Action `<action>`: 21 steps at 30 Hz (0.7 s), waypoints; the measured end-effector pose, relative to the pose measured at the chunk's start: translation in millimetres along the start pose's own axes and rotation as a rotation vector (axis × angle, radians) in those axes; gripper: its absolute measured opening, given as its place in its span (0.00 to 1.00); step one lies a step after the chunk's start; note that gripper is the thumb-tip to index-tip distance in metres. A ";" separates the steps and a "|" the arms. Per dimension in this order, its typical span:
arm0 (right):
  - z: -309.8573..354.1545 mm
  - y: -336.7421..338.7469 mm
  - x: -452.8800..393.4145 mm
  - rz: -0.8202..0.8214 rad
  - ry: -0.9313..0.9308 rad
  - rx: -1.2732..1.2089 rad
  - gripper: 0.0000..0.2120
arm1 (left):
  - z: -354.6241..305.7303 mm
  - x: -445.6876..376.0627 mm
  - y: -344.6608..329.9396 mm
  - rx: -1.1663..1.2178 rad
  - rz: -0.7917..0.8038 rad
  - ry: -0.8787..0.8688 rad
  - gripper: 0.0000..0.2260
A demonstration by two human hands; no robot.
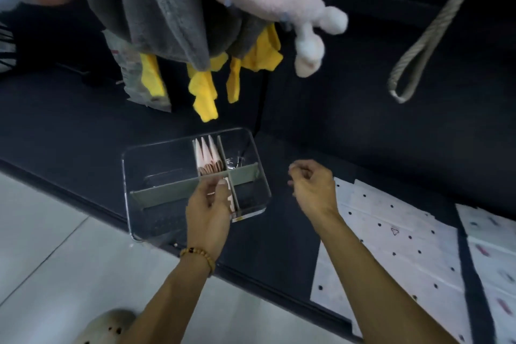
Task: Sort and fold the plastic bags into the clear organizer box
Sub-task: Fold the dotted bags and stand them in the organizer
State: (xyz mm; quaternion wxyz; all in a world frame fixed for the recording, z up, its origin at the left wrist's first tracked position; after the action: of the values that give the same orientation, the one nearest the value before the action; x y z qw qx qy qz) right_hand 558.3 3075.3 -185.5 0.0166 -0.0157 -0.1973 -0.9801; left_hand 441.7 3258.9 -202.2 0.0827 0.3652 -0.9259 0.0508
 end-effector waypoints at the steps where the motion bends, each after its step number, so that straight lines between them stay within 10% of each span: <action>1: -12.9 20.1 8.4 -0.040 -0.031 0.008 0.07 | 7.4 15.4 -11.5 0.024 0.042 0.028 0.05; 7: -105.4 148.0 85.1 -0.193 -0.176 0.254 0.10 | 61.2 98.4 -90.7 -0.170 0.363 0.073 0.09; 15: -194.2 216.0 159.3 0.065 -0.123 0.795 0.24 | 105.1 152.9 -174.5 -1.032 0.951 -0.542 0.25; 21: -195.3 218.4 157.3 -0.035 0.011 0.825 0.14 | 120.4 149.5 -172.5 -1.182 0.967 -0.727 0.20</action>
State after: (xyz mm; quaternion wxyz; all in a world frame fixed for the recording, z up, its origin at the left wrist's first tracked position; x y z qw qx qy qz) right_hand 404.9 2794.3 -275.3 0.0056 0.0008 -0.5738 -0.8190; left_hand 438.2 3014.9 -286.1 -0.0739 -0.1809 -0.8235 -0.5325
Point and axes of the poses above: each hand's wrist, its own x-axis away from the middle knuckle, its own y-axis out of the back of the hand, z = x × y, the point moved 6 cm from there along -x, towards the middle knuckle, and after that the axes turned 3 degrees about y, right-handed, at the moved point
